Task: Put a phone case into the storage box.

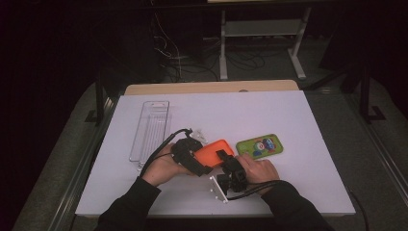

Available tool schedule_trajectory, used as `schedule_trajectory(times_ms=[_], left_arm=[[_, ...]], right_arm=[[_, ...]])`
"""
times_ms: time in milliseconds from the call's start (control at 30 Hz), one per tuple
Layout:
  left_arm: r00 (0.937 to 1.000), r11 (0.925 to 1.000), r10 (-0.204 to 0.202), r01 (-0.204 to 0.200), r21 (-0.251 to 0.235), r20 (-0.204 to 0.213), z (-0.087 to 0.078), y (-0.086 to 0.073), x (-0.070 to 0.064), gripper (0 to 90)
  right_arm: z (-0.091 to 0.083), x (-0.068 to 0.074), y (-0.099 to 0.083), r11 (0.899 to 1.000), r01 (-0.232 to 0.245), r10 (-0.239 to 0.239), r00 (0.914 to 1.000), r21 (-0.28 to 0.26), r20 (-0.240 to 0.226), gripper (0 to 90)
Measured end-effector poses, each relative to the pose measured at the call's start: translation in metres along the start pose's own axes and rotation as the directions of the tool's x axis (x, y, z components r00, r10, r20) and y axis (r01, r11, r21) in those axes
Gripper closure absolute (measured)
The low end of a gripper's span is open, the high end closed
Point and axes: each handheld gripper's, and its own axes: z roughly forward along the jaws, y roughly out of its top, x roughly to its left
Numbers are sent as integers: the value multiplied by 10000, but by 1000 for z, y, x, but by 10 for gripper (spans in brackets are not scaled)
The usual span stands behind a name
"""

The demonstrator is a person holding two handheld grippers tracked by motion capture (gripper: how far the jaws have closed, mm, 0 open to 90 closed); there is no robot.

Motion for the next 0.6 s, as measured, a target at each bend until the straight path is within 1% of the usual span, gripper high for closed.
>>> schedule_trajectory(times_ms=[33, 100, 200, 233, 267, 333, 400, 433, 467, 533, 567, 600], left_arm=[[9999, 9997, 171, -171, 153, 3, -2, 0, 1, 159], [9999, 9998, 168, -168, 122, 37, -2, 0, 2, 158], [9998, 9997, 202, -202, 160, -4, -2, 0, 2, 158], [9995, 9990, 320, -318, 324, -42, -2, 0, 2, 158], [9998, 9995, 193, -191, 234, -85, 0, 0, 1, 158], [9996, 9993, 265, -262, 263, -113, 0, 0, 2, 157], [9997, 9995, 244, -242, 177, -89, 0, 0, 2, 155], [9996, 9996, 258, -257, 105, -88, -1, -1, 2, 153], [9998, 9998, 174, -174, -25, -104, -1, -1, 0, 147], [9995, 9995, 165, -172, -258, -282, -2, -2, 0, 133], [9992, 9995, 287, -291, -131, -293, -3, -2, 2, 124], [9993, 9995, 280, -284, -159, -241, -3, -2, 2, 102]], right_arm=[[0, 0, 0, 9999, 122, -122, 9999, 44, -51, 718], [0, 1, 1, 9996, 296, -296, 9995, 34, -60, 759], [0, 2, 3, 9988, 471, -469, 9988, 163, -142, 777], [1, 3, 3, 9984, 533, -529, 9984, 185, -186, 779], [1, 4, 3, 9981, 570, -564, 9981, 216, -265, 781], [1, 5, 4, 9978, 607, -601, 9979, 264, -240, 784], [1, 5, 4, 9976, 639, -633, 9978, 272, -217, 785], [1, 5, 3, 9975, 664, -659, 9976, 261, -193, 785], [1, 4, 3, 9973, 688, -684, 9975, 250, -164, 785], [1, 4, 3, 9970, 723, -720, 9973, 264, -115, 785], [1, 3, 3, 9971, 703, -701, 9975, 292, -76, 785], [1, 2, 2, 9970, 694, -692, 9976, 349, -76, 785]])
